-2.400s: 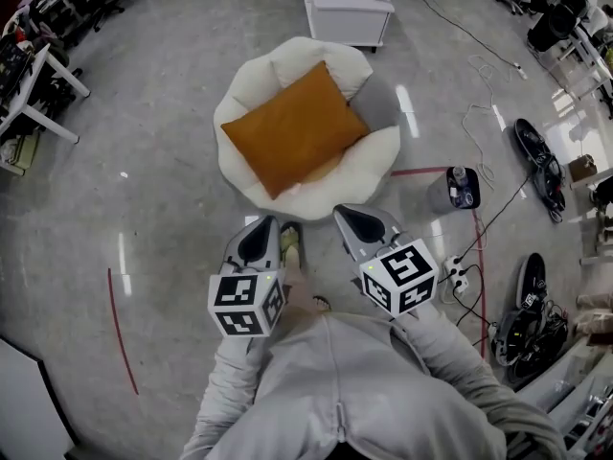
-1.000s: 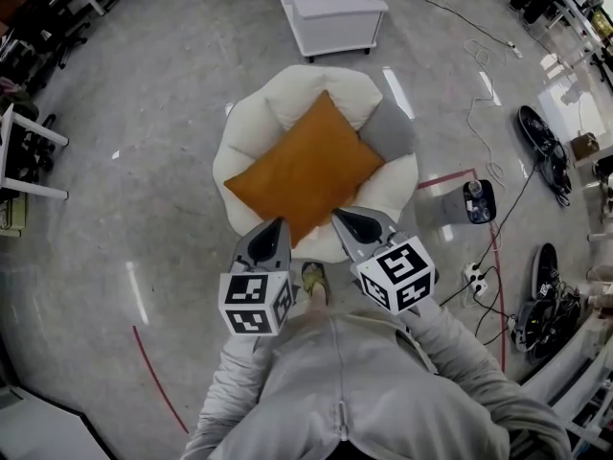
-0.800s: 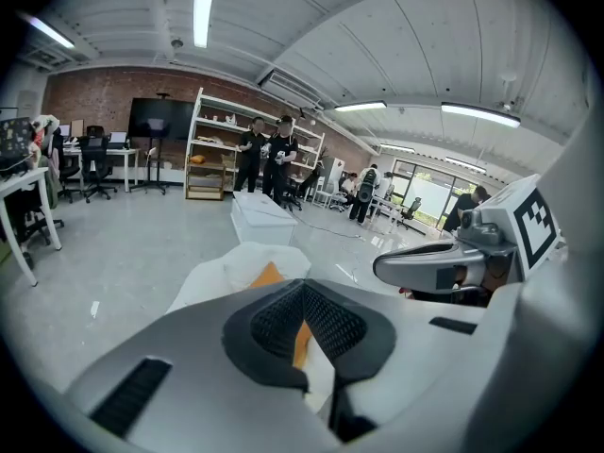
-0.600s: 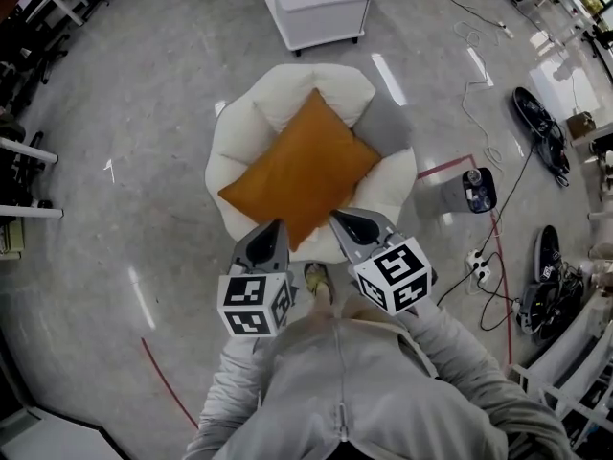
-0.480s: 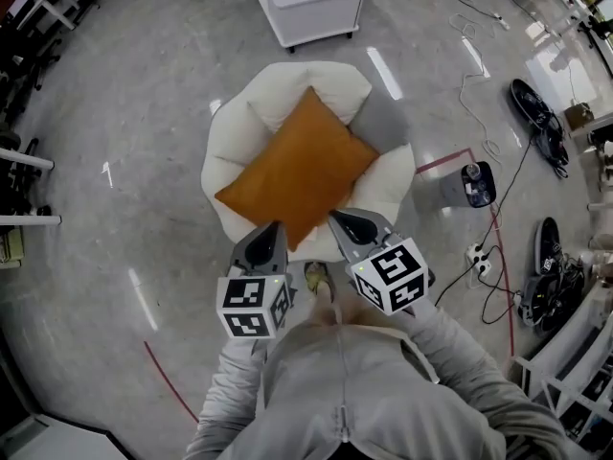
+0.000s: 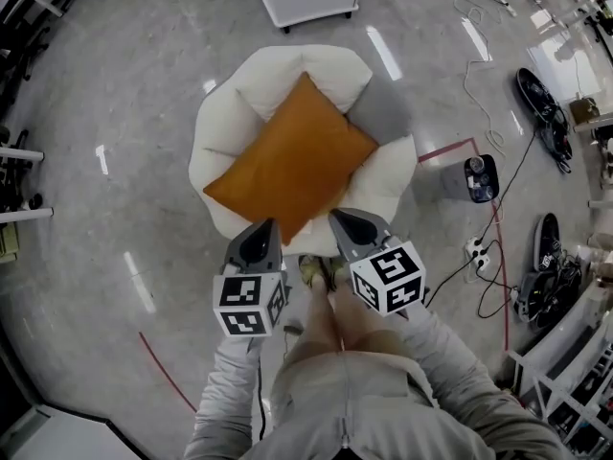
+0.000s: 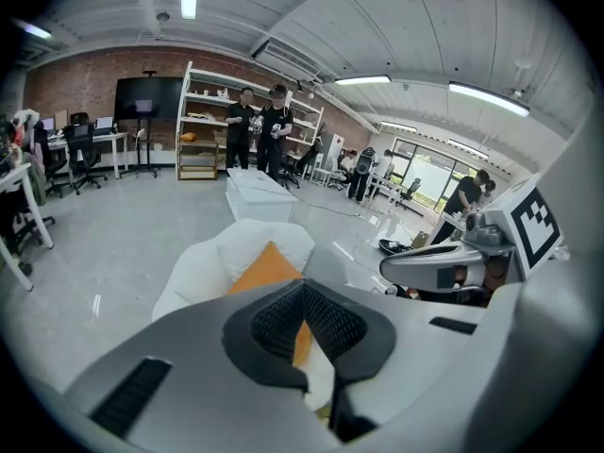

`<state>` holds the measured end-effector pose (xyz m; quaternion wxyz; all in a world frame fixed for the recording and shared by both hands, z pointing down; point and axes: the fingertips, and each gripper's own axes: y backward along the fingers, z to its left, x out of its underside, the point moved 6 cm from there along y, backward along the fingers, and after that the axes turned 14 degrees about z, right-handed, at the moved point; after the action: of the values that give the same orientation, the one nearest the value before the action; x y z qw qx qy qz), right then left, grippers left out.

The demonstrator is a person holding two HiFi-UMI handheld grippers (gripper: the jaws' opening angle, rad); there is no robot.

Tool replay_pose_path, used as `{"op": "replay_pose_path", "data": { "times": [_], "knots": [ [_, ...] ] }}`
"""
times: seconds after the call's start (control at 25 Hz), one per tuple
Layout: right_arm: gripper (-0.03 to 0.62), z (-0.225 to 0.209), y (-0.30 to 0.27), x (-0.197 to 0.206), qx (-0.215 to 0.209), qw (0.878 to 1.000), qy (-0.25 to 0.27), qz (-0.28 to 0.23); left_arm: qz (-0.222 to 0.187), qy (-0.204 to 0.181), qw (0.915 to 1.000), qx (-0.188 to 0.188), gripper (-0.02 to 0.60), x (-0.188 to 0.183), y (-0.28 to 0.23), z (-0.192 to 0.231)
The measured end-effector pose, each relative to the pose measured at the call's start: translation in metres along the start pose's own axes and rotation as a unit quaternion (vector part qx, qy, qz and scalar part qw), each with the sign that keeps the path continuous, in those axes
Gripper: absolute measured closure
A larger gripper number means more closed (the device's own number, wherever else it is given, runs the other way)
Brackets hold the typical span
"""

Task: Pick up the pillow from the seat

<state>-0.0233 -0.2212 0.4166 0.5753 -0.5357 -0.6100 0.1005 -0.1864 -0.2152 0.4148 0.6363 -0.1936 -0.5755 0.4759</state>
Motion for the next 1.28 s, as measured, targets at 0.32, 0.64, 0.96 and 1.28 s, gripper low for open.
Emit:
{"op": "replay_pose_path", "data": {
  "times": [0.32,0.64,0.96,1.28],
  "knots": [
    [0.594,-0.052,-0.058,0.036,0.002,0.998,-0.063,0.003,0.051,-0.014,0.9985,-0.017,0.58,0.028,-0.066,0.019],
    [0.48,-0.1,-0.144,0.096,-0.043,0.99,-0.135,0.016,0.112,-0.04,0.993,-0.001,0.406,0.05,-0.165,0.054],
    [0.344,-0.152,-0.215,0.164,-0.049,0.962,-0.269,-0.007,0.173,-0.137,0.9753,-0.011,0.291,0.058,-0.249,0.091],
    [0.221,-0.189,-0.282,0.217,-0.062,0.932,-0.357,-0.004,0.209,-0.223,0.9518,-0.029,0.216,0.055,-0.319,0.119]
  ]
}}
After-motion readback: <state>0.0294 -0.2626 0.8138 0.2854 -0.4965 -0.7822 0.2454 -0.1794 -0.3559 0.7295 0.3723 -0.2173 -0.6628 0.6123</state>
